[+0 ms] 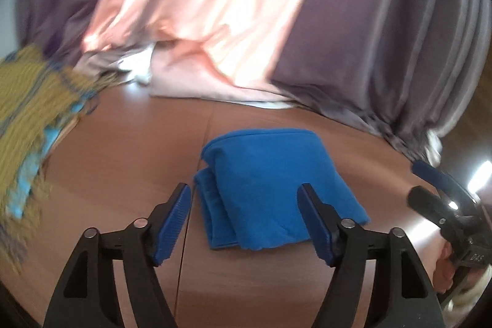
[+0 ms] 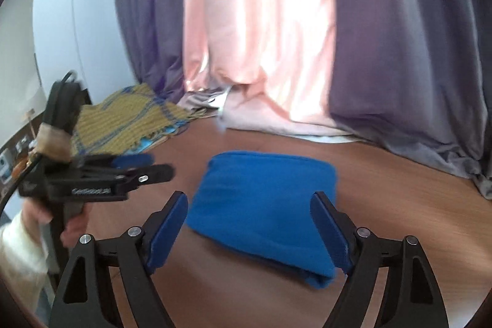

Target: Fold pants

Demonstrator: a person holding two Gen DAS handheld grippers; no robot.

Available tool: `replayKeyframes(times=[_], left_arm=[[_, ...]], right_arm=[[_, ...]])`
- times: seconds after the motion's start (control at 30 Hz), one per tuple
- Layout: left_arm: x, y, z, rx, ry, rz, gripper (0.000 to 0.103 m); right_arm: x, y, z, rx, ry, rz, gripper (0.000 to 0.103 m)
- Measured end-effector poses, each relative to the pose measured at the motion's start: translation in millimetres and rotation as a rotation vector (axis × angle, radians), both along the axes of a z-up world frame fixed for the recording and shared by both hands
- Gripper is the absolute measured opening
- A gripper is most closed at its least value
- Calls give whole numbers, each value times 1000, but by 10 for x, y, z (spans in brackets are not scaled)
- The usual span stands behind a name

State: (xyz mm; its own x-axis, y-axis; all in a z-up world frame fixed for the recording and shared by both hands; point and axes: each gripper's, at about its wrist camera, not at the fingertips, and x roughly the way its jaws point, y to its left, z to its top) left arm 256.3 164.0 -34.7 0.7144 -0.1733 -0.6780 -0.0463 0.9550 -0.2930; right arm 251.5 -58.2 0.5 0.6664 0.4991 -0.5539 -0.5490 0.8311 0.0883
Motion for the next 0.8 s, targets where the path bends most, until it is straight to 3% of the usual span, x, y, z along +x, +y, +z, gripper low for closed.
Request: replayKeyframes(times=[0.17,0.33,0.53,0.8], left_arm=[[51,-89,-196,22,55,94,75],[171,-213,-413,63,78,117,77],[318,-192,-652,19,109,167,80],[544,-117,-908,-21,160,156,84]], right_arm=[[277,-265,-136,11,22,-94,87],[690,-461,-467,63,128,-129,87],[1030,-517,-942,130,281,-108,87],[1209,-466,-1309,129,351,-99,87]])
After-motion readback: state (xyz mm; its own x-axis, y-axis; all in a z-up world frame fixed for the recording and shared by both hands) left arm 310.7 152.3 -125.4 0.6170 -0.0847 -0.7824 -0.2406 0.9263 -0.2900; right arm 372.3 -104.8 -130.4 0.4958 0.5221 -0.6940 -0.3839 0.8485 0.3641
